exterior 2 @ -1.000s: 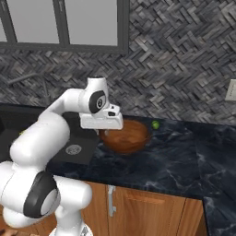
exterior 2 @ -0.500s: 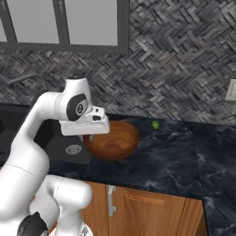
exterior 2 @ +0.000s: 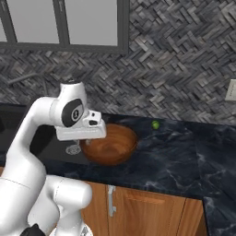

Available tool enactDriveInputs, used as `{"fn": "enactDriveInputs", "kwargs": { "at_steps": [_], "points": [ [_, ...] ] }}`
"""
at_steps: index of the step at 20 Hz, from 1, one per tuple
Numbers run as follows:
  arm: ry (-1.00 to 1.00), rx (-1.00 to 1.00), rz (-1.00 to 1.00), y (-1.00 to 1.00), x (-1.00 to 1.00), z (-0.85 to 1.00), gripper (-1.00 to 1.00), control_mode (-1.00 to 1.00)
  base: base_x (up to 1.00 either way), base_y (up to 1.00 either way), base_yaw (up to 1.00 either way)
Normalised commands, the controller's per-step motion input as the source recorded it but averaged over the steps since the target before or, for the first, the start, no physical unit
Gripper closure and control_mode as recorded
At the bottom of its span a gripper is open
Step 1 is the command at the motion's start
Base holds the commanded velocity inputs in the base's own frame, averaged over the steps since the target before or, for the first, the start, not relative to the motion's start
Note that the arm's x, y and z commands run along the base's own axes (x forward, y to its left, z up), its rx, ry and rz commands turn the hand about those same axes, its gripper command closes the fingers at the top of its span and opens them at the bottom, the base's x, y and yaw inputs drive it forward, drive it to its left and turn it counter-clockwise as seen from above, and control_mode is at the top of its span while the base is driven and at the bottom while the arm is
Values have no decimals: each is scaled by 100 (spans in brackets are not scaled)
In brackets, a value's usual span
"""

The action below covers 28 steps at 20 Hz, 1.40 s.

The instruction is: Pick the mug and place it in the sink. Pick the bowl and place it in the open cabinet and then close the cabinet.

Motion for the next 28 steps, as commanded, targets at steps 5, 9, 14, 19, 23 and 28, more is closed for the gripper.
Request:
{"fn": "enactDriveInputs", "kwargs": {
  "at_steps": [5,9,14,19,23,28],
  "points": [
    [0,0,0,0,0,0,100,100,-78,94,0],
    [0,0,0,0,0,0,100,100,-52,100,-2],
    [0,0,0,0,0,0,100,100,-19,100,-4],
    [0,0,0,0,0,0,100,100,-9,100,-7],
    [0,0,0,0,0,0,100,100,-18,100,-3],
    [0,0,0,0,0,0,100,100,-18,100,-6]
  ]
}}
